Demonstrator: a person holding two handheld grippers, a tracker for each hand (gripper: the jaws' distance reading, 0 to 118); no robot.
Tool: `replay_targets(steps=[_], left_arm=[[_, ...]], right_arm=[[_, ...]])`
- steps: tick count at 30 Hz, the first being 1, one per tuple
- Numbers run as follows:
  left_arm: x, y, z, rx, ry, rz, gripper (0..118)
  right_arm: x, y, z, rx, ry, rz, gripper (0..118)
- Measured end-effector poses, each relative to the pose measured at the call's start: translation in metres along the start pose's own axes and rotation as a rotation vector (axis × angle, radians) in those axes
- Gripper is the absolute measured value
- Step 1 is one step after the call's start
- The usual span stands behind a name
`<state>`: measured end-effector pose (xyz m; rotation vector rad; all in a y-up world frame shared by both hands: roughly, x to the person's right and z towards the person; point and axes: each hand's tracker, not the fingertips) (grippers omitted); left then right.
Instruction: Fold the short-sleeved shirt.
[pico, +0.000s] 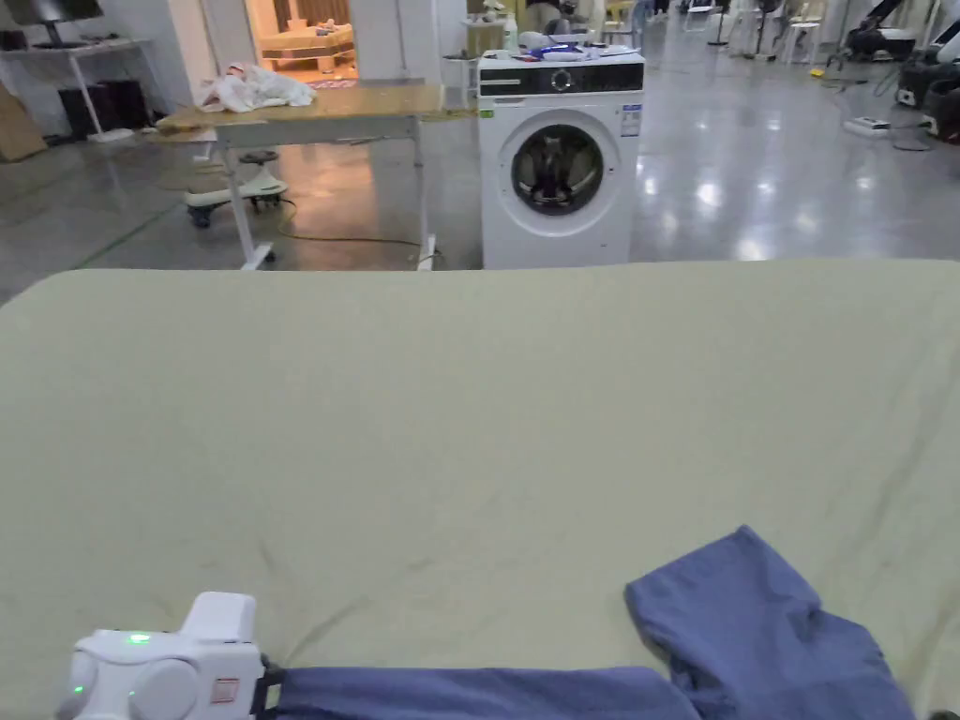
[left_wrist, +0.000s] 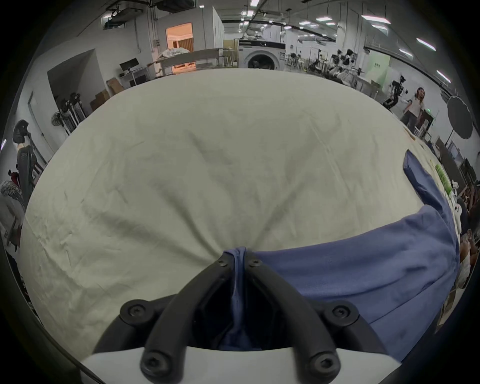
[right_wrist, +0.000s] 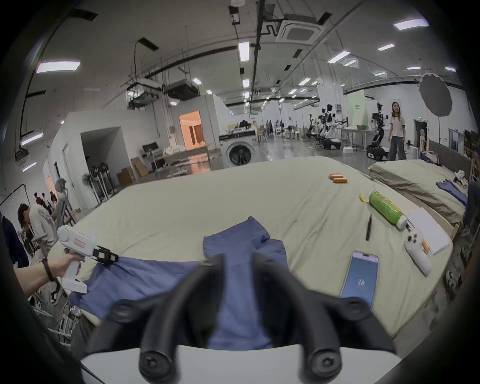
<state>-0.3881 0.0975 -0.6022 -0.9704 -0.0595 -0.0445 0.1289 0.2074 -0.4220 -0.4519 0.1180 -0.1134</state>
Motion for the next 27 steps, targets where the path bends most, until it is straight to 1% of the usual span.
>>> replay_targets(steps=[1,2,3,5,7,8,9,10,11,12,13,14,15,16,17,18,19,20,21,22,24,27], left_arm=[[0.0,0.001,0.0,-0.01,0.0,-0.009,4],[0.0,0.001,-0.001,-0.018,0.001,-0.025,4],[0.0,0.002,-0.002,-0.022,0.002,-0.03,4],[0.002,0.003,0.0,-0.03,0.004,-0.027,4],[0.001,0.004,0.0,-0.035,0.003,-0.028,4],[0.0,0.005,0.0,-0.022,0.012,-0.032,4],[0.001,0.005,0.002,-0.023,0.011,-0.032,4],[0.0,0.005,0.002,-0.024,0.01,-0.031,4],[-0.001,0.005,0.002,-0.025,0.008,-0.025,4],[-0.001,0.004,0.002,-0.027,0.0,-0.016,4],[-0.002,0.003,0.001,-0.025,-0.001,-0.013,4],[-0.002,0.003,0.001,-0.023,-0.001,-0.012,4],[-0.002,0.002,0.0,-0.021,-0.001,-0.01,4],[-0.001,0.002,0.0,-0.022,-0.005,-0.005,4],[0.001,0.001,0.001,-0.016,-0.003,-0.009,4],[0.001,-0.001,0.002,-0.007,-0.001,-0.012,2],[0.001,-0.002,0.003,0.002,-0.002,-0.011,0],[-0.001,-0.005,0.007,0.041,-0.017,-0.025,0],[-0.003,-0.007,0.009,0.065,-0.029,-0.031,0],[-0.007,-0.008,0.016,0.082,-0.041,-0.003,0],[-0.015,-0.008,0.051,0.206,-0.06,0.062,0],[-0.025,0.0,0.123,0.389,-0.151,0.117,0]], right_arm=[[0.006,0.009,-0.019,-0.023,-0.003,0.007,50],[0.012,0.015,-0.036,-0.05,0.004,0.009,67],[0.018,0.023,-0.059,-0.081,0.009,-0.001,72],[0.034,0.036,-0.105,-0.169,0.013,-0.007,72],[0.048,0.043,-0.154,-0.281,-0.012,0.041,72],[0.054,0.043,-0.178,-0.355,-0.037,0.046,72],[0.062,0.04,-0.201,-0.423,-0.057,0.026,71],[0.069,0.038,-0.219,-0.503,-0.071,-0.001,68],[0.077,0.032,-0.237,-0.605,-0.09,-0.056,59],[0.081,0.026,-0.247,-0.644,-0.106,-0.08,38],[0.083,0.022,-0.25,-0.641,-0.093,-0.08,26],[0.081,0.021,-0.248,-0.624,-0.082,-0.065,18],[0.079,0.022,-0.242,-0.608,-0.085,-0.049,4],[0.079,0.024,-0.239,-0.595,-0.066,-0.044,3],[0.079,0.025,-0.237,-0.583,-0.045,-0.057,3],[0.079,0.027,-0.234,-0.57,-0.054,-0.063,3],[0.077,0.03,-0.227,-0.555,-0.043,-0.059,3],[0.076,0.034,-0.221,-0.518,-0.038,-0.046,3],[0.074,0.04,-0.213,-0.484,-0.054,-0.029,3],[0.072,0.047,-0.203,-0.446,-0.046,-0.023,3],[0.066,0.066,-0.171,-0.351,-0.014,-0.017,3],[0.059,0.097,-0.123,-0.212,0.013,0.005,3]])
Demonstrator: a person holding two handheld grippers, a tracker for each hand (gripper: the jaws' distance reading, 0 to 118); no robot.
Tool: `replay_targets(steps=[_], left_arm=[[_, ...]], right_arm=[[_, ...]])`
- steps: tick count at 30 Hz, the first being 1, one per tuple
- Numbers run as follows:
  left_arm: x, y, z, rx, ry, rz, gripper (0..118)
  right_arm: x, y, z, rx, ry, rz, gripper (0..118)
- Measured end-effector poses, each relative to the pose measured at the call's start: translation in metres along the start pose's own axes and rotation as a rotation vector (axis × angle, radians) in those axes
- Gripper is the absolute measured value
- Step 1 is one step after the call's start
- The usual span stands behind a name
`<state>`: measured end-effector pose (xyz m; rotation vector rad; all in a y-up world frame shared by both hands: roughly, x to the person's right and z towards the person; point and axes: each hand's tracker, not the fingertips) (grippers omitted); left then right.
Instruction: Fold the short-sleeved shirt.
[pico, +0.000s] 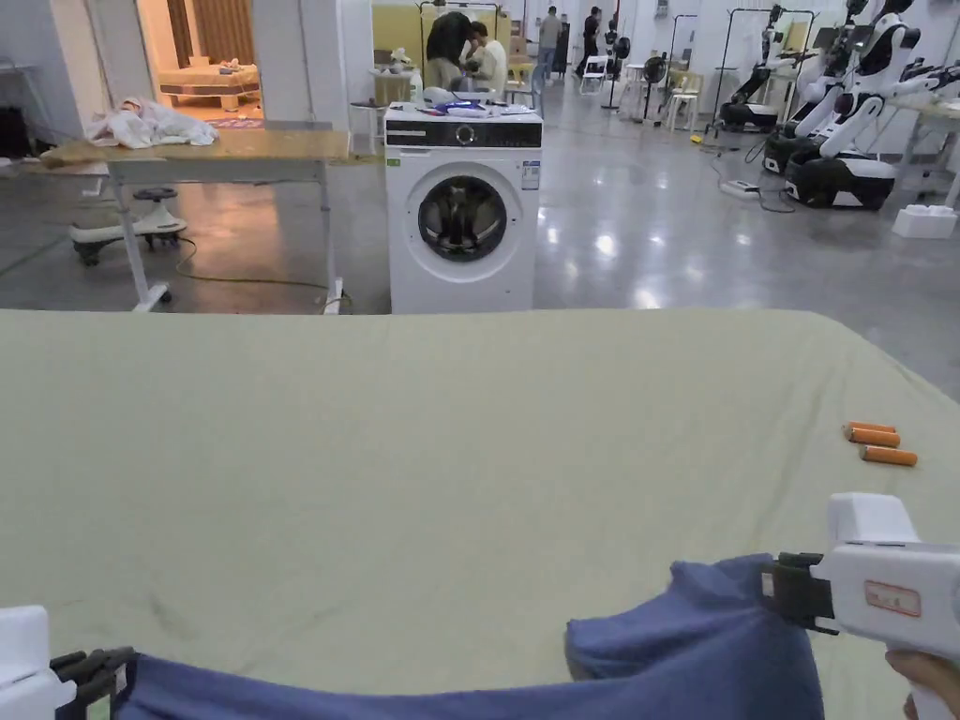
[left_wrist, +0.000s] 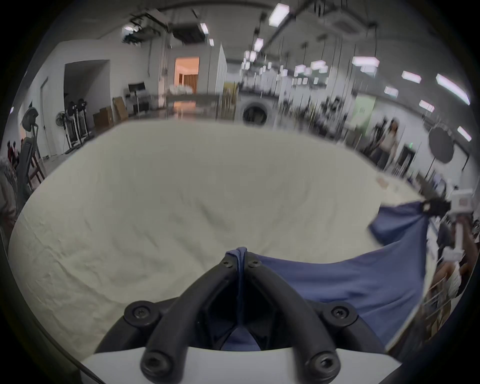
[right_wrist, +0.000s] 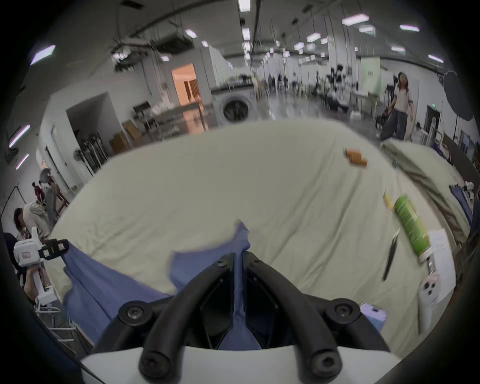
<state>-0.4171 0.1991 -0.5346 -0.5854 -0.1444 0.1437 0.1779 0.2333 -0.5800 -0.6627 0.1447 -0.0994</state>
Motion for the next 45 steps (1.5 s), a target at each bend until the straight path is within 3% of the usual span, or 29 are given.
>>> replay_targets(steps=[4,8,13,17,25,33,45], left_arm=[[0.016,0.055,0.089,0.225,-0.037,-0.052,0],[0.029,0.112,0.154,0.396,-0.047,-0.07,0],[0.034,0.174,0.192,0.52,0.002,-0.113,0],[0.034,0.213,0.198,0.579,0.054,-0.133,0],[0.036,0.299,0.16,0.628,0.164,-0.158,0],[0.036,0.373,0.1,0.624,0.222,-0.153,0],[0.034,0.42,0.044,0.595,0.269,-0.19,0]], right_arm=[[-0.018,0.032,0.069,0.178,-0.005,0.072,3],[-0.035,0.076,0.122,0.352,0.008,0.086,3],[-0.059,0.138,0.158,0.48,-0.022,0.143,3],[-0.076,0.188,0.171,0.548,-0.048,0.146,3],[-0.096,0.291,0.149,0.61,-0.11,0.103,3],[-0.122,0.37,0.118,0.605,-0.237,0.084,3],[-0.115,0.423,0.081,0.644,-0.29,0.064,3]])
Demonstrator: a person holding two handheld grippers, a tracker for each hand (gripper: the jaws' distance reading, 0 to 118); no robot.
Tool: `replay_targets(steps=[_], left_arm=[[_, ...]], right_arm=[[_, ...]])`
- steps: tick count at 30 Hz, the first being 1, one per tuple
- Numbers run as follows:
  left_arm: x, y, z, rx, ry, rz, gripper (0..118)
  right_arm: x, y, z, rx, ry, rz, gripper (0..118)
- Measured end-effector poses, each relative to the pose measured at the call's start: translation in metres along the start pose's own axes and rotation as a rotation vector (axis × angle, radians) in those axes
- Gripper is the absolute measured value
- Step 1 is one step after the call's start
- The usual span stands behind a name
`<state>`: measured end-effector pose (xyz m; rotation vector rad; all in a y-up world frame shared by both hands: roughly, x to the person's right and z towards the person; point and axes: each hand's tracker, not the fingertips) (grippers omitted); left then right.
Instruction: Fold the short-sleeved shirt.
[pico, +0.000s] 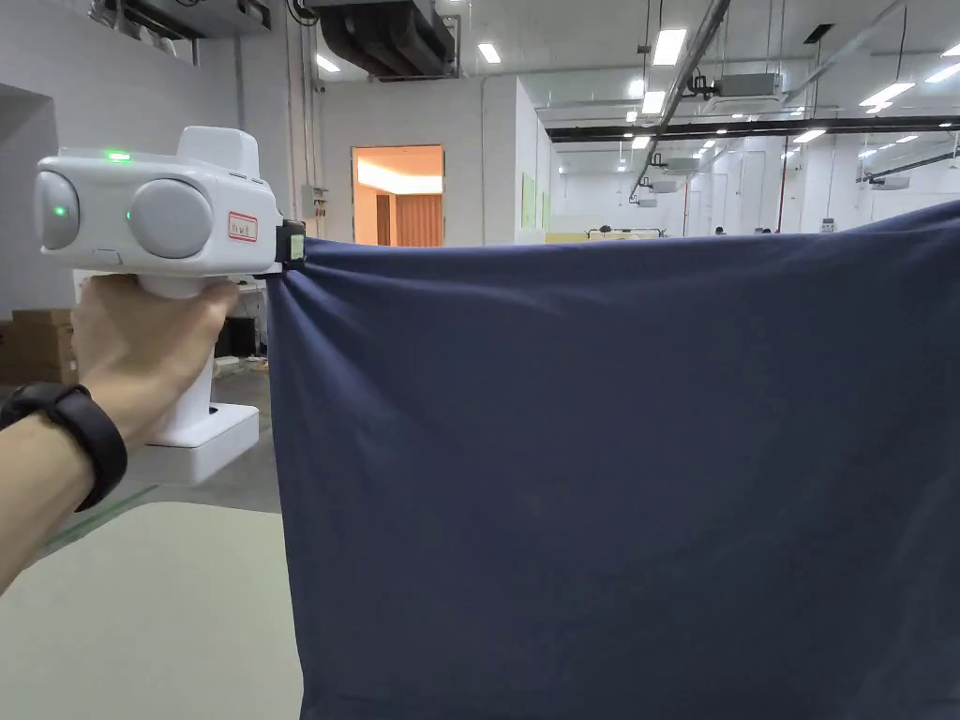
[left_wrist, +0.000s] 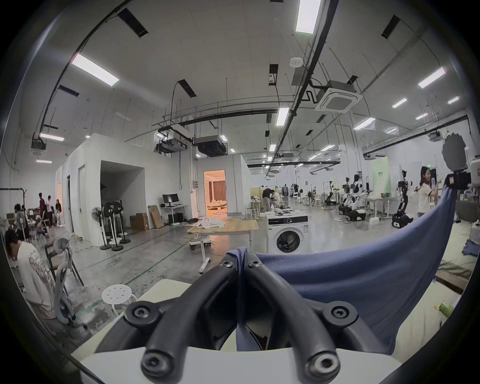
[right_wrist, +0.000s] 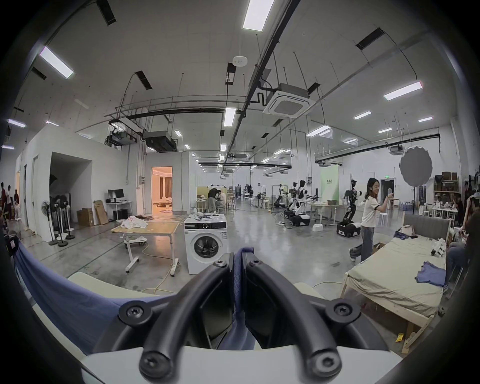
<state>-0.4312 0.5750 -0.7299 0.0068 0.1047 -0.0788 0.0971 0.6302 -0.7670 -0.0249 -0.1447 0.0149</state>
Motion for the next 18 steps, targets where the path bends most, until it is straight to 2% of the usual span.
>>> replay_targets(steps=[4,10,14,17,18], left_arm=[[0.006,-0.023,-0.01,-0.024,0.004,0.012,0],[0.018,-0.106,-0.012,-0.184,-0.039,0.016,0],[0.017,-0.156,0.011,-0.291,-0.082,0.073,0],[0.01,-0.183,0.055,-0.245,-0.131,0.104,0],[0.008,-0.192,0.074,-0.242,-0.155,0.106,0]], right_arm=[[-0.005,-0.022,-0.01,0.002,0.011,0.034,3],[0.002,-0.099,-0.023,-0.105,0.074,-0.003,3],[0.009,-0.145,0.008,-0.149,0.139,0.029,3],[0.023,-0.175,0.048,-0.158,0.187,0.041,3],[0.031,-0.186,0.062,-0.152,0.197,0.019,3]])
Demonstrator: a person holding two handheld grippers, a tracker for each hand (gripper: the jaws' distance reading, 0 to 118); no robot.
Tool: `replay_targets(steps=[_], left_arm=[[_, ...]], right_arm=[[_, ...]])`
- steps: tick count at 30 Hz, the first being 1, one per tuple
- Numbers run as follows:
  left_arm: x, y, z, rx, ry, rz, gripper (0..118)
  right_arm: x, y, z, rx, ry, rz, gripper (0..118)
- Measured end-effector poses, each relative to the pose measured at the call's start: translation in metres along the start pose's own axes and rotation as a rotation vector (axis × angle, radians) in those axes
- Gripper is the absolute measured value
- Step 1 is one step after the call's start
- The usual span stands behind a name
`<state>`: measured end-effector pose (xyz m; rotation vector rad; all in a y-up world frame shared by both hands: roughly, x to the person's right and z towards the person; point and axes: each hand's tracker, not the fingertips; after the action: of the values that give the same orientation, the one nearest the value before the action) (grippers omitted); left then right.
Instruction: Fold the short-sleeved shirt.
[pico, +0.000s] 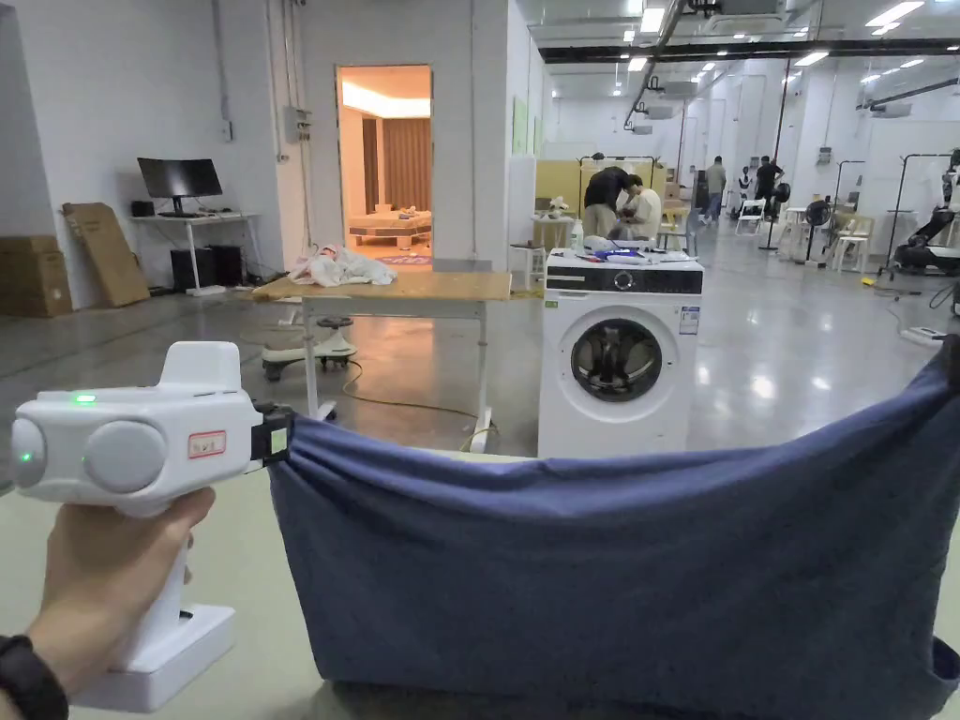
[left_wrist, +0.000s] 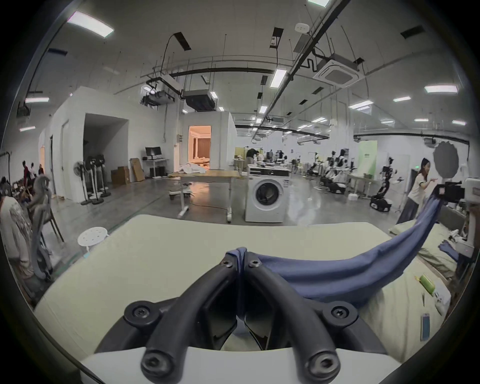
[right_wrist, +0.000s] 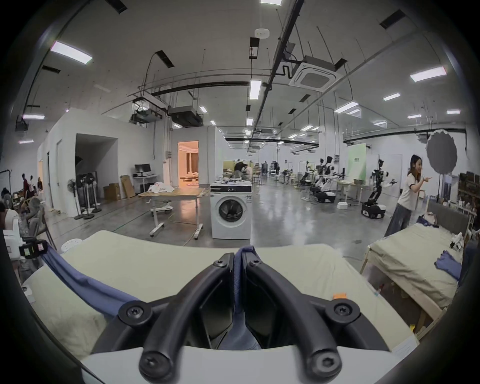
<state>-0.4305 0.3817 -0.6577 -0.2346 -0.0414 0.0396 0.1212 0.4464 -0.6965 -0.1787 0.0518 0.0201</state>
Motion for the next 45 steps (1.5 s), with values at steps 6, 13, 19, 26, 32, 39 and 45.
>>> replay_targets(steps=[6,13,19,26,32,39,45], left_arm=[[0.003,-0.086,0.097,-0.023,-0.057,0.006,0],[-0.001,-0.199,0.206,-0.035,-0.047,0.169,0],[0.016,-0.272,0.251,-0.165,-0.034,0.076,0],[0.004,-0.319,0.254,-0.28,0.01,0.207,0],[0.009,-0.335,0.247,-0.359,0.083,0.178,77],[0.029,-0.279,0.286,-0.154,0.124,0.097,78],[0.06,-0.228,0.315,0.06,0.128,0.036,77]], right_arm=[[0.031,-0.088,0.093,-0.017,0.018,-0.098,3],[0.036,-0.225,0.216,-0.085,-0.034,-0.147,3],[0.028,-0.317,0.28,-0.264,-0.12,-0.211,3],[0.026,-0.379,0.303,-0.345,-0.161,-0.209,4],[0.019,-0.387,0.305,-0.389,-0.203,-0.126,66],[0.012,-0.346,0.326,-0.24,-0.162,-0.115,66],[-0.018,-0.301,0.329,-0.121,-0.052,-0.06,66]])
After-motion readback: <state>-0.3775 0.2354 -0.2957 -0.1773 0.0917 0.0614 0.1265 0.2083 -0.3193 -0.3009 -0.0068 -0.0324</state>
